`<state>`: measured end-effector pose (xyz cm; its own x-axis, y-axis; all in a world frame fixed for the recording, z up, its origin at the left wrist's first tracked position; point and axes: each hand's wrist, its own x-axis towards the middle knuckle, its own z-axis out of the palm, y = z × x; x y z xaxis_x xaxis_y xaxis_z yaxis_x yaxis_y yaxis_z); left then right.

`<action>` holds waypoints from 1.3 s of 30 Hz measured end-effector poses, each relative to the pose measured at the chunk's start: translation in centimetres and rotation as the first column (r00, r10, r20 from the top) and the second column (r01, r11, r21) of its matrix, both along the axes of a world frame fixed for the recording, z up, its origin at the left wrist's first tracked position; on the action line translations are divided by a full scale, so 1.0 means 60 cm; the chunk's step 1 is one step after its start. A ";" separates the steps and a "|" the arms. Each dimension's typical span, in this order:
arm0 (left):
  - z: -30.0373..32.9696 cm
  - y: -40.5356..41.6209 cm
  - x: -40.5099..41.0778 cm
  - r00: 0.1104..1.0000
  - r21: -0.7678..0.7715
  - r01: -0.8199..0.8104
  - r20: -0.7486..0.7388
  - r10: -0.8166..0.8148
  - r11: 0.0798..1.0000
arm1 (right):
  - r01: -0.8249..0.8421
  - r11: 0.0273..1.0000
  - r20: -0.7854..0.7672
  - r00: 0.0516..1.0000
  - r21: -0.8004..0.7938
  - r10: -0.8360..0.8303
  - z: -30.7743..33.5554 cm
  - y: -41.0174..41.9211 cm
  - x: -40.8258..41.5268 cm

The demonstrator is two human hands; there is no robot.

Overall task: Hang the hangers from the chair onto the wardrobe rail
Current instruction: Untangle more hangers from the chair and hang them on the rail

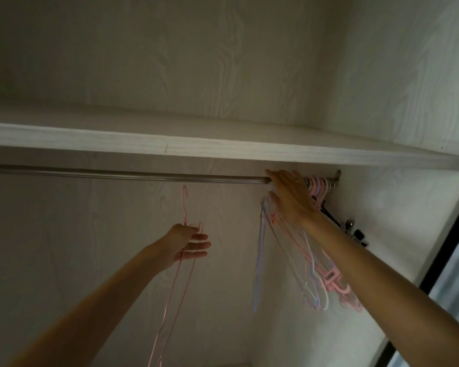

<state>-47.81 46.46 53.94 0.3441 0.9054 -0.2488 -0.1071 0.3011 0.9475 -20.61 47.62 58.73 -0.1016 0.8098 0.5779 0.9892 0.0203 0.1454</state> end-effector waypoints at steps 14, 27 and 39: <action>0.014 -0.025 0.005 0.936 0.050 0.199 -0.306 -0.174 0.979 | 0.159 0.984 -0.006 0.987 -0.074 -0.160 0.026 -0.056 0.023; 0.028 -0.082 0.074 0.942 0.066 0.248 -0.247 -0.225 0.966 | -0.693 0.453 -0.827 0.448 -0.561 -0.339 -0.046 -0.196 -0.179; 0.097 -0.027 0.047 0.543 0.813 0.260 -0.570 0.617 0.521 | -0.296 0.917 -0.913 0.381 -0.269 -0.145 0.017 -0.200 -0.072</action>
